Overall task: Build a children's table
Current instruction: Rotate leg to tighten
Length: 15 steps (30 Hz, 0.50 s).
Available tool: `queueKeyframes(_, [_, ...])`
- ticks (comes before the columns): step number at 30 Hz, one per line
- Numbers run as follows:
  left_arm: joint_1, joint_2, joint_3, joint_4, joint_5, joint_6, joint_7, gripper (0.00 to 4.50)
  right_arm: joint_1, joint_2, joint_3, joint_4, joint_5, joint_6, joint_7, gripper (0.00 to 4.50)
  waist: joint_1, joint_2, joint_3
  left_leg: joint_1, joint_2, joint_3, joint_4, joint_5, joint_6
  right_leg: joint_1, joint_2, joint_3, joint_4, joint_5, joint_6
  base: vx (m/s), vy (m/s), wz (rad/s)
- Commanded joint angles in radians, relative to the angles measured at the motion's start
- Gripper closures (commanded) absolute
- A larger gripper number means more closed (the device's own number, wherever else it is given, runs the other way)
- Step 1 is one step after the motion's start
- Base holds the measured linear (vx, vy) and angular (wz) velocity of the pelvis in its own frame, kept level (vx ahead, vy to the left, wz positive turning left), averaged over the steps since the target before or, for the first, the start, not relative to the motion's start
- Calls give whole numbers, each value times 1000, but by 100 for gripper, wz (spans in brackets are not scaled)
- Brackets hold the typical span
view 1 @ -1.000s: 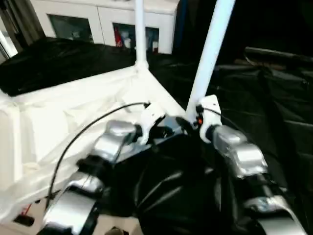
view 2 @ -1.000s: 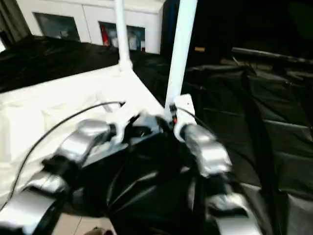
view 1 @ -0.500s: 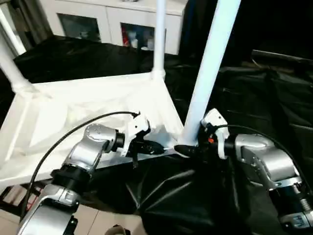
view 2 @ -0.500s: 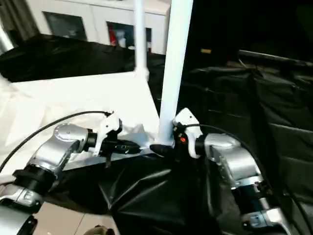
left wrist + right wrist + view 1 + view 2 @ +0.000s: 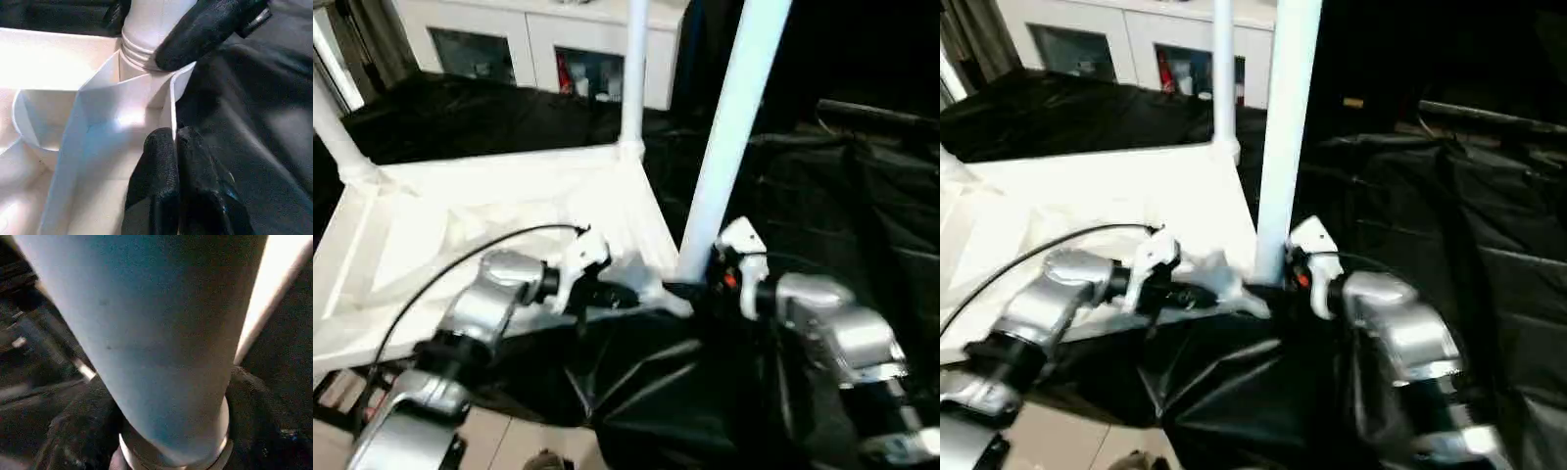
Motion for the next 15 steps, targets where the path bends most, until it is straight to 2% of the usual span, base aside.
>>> queueKeyframes(1, [-63, -99, -13, 11, -15, -19, 69, 450, -33, 68, 19, 67, -31, 1, -120, 177, -3, -11, -79, 11, 24, -8, -71, -277, 0, 44, -49, 35, -87, -482, -147, 0, 0, 0])
queueKeyframes(3, [-131, -174, 11, 110, 13, -19, 219, 450, -87, 173, -46, 177, -43, 11, -317, 180, -10, -9, -77, 13, 19, -9, -70, -296, -12, 39, -48, 32, -95, -525, -132, 0, 0, 0])
queueKeyframes(4, [-145, -189, 14, 128, 17, -18, 246, 450, -100, 195, -61, 199, -39, 15, -352, 181, -12, -10, -78, 17, 16, -9, -68, -305, -16, 36, -47, 31, -97, -542, -128, 0, 0, 0])
queueKeyframes(5, [-154, -199, 20, 141, 19, -17, 272, 450, -108, 208, -66, 210, -41, 9, -374, 182, -11, -12, -80, 16, 17, -11, -69, -301, -14, 42, -50, 29, -99, -549, -120, 0, 0, 0])
queueKeyframes(6, [-164, -209, 25, 154, 21, -16, 298, 450, -115, 220, -71, 221, -44, 3, -396, 182, -10, -5, -79, 14, 19, -11, -70, -296, -9, 40, -49, 31, -101, -527, -120, 0, 0, 0])
queueKeyframes(7, [-182, -228, 35, 178, 21, -15, 336, 450, -133, 246, -82, 246, -49, -8, -440, 182, -11, -8, -80, 12, 18, -11, -71, -296, -7, 43, -47, 30, -99, -515, -119, 0, 0, 0])
queueKeyframes(8, [-210, -257, 51, 212, 25, -17, 403, 450, -158, 286, -85, 278, -58, -31, -481, 113, -11, -7, -85, 10, 17, -10, -70, -276, -3, 46, -46, 32, -91, -460, -132, 0, 0, 0])
queueKeyframes(10, [-224, -271, 58, 230, 26, -20, 421, 450, -171, 308, -89, 296, -53, -42, -486, 113, -6, -2, -87, 13, 18, -10, -70, -264, -1, 46, -46, 33, -87, -425, -146, 0, 0, 0])
queueKeyframes(12, [-240, -285, 60, 253, 32, -33, 424, 450, -190, 332, -91, 314, -51, -53, -477, 110, -5, -4, -90, 6, 18, -8, -69, -237, 13, 55, -45, 34, -78, -345, -170, 0, 0, 0])
queueKeyframes(13, [-245, -288, 60, 265, 35, -42, 424, 450, -196, 337, -93, 321, -57, -58, -481, 74, -5, -3, -90, 8, 19, -7, -69, -225, 18, 54, -44, 35, -75, -313, -183, 0, 0, 0])
queueKeyframes(15, [-245, -286, 58, 269, 38, -49, 417, 450, -200, 336, -94, 319, -57, -59, -472, 63, -3, -4, -91, 7, 19, -5, -68, -214, 28, 58, -44, 36, -71, -278, -198, 0, 0, 0])
